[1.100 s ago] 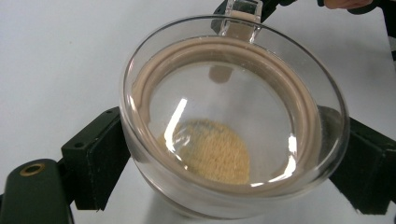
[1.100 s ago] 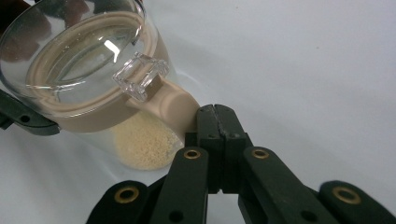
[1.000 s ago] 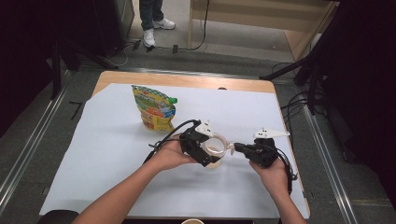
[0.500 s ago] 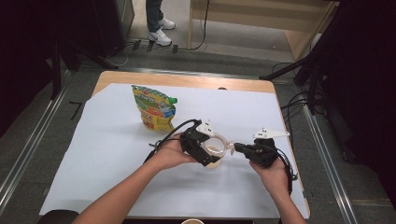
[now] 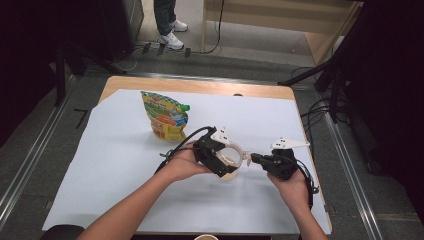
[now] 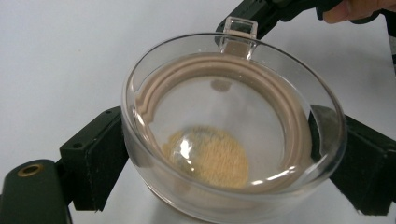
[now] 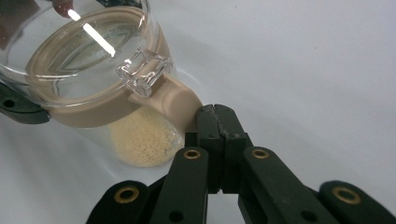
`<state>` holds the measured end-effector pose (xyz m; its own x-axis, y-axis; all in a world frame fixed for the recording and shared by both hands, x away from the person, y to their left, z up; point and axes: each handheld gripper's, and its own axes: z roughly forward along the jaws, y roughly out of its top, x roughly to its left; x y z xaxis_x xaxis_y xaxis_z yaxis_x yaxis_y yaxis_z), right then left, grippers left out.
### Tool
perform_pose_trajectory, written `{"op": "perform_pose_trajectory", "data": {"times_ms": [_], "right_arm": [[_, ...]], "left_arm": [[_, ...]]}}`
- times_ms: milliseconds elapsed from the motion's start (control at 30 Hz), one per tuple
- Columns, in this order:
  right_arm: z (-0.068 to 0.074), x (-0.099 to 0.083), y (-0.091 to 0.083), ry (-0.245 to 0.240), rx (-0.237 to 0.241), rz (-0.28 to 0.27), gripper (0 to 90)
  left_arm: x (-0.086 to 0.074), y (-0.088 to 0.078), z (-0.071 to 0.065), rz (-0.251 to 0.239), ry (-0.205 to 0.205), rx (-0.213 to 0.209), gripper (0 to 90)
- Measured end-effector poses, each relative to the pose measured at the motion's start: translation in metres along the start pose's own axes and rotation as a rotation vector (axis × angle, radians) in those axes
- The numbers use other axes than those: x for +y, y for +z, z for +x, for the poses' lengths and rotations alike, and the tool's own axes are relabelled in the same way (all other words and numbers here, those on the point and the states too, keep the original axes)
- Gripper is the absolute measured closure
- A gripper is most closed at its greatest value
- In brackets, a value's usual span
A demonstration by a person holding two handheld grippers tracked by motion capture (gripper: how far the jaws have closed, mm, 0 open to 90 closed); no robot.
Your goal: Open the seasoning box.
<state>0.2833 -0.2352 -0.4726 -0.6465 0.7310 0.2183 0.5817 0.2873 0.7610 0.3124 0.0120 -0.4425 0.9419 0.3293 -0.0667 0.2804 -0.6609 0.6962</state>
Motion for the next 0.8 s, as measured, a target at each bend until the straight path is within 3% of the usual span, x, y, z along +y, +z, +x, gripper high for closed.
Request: {"op": "perform_pose_trajectory", "data": {"times_ms": [233,567,633,800], "right_arm": [[0.000,0.000,0.000,0.005,0.001,0.000,90.0],[0.000,0.000,-0.001,0.005,0.004,-0.006,90.0],[0.000,0.000,-0.001,0.005,0.004,-0.004,90.0],[0.001,0.000,-0.002,0.001,0.003,-0.007,90.0]], "left_arm": [[0.010,-0.004,-0.001,0.027,0.020,0.006,10.3],[0.020,-0.007,-0.004,0.019,0.028,0.008,10.5],[0.023,-0.008,-0.005,-0.002,0.022,-0.015,16.1],[0.031,-0.008,-0.009,-0.010,0.034,-0.017,21.1]]}}
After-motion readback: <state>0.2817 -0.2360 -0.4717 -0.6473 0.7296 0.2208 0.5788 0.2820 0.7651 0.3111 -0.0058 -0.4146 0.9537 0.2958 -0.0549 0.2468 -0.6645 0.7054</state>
